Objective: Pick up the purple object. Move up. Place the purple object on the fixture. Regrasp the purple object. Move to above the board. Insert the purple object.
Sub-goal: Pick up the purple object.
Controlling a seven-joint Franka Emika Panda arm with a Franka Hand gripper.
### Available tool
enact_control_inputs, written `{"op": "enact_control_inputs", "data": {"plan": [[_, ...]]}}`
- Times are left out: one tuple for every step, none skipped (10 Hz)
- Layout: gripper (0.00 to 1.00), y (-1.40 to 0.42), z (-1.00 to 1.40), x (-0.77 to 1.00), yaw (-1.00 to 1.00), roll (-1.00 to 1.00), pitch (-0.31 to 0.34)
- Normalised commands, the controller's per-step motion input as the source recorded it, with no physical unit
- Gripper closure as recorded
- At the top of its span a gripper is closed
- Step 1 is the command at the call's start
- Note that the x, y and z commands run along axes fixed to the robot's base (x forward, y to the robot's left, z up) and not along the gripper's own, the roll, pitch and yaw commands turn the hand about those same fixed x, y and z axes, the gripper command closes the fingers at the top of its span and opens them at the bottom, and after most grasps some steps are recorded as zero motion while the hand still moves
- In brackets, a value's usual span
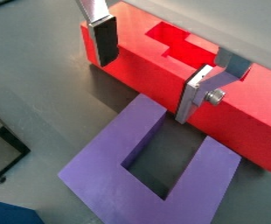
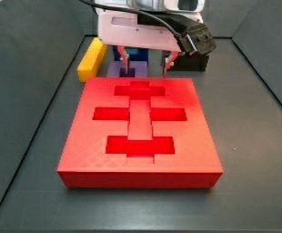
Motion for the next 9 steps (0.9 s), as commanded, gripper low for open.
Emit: {"op": "enact_control_inputs", "data": {"plan": [[0.0, 0.22, -0.08, 0.02, 0.0, -0.1, 0.027], [0.0, 0.26, -0.06, 0.0, 0.0, -0.15, 0.001], [0.0, 0.05, 0.0, 0.0, 0.0, -0.06, 0.0], [0.0, -0.01, -0.02, 0.05, 0.0, 0.0, 0.0], [0.0, 0.0, -0.28, -0.01, 0.0, 0.0, -0.026], [0.0, 0.0, -0.33, -0.01, 0.12, 0.03, -0.014], [0.0, 0.0, -0.27, 0.0, 0.12, 0.0, -0.003], [0.0, -0.01, -0.17, 0.0, 0.05, 0.0, 0.0], [0.0, 0.0, -0.22, 0.0, 0.07, 0.0, 0.0]]}}
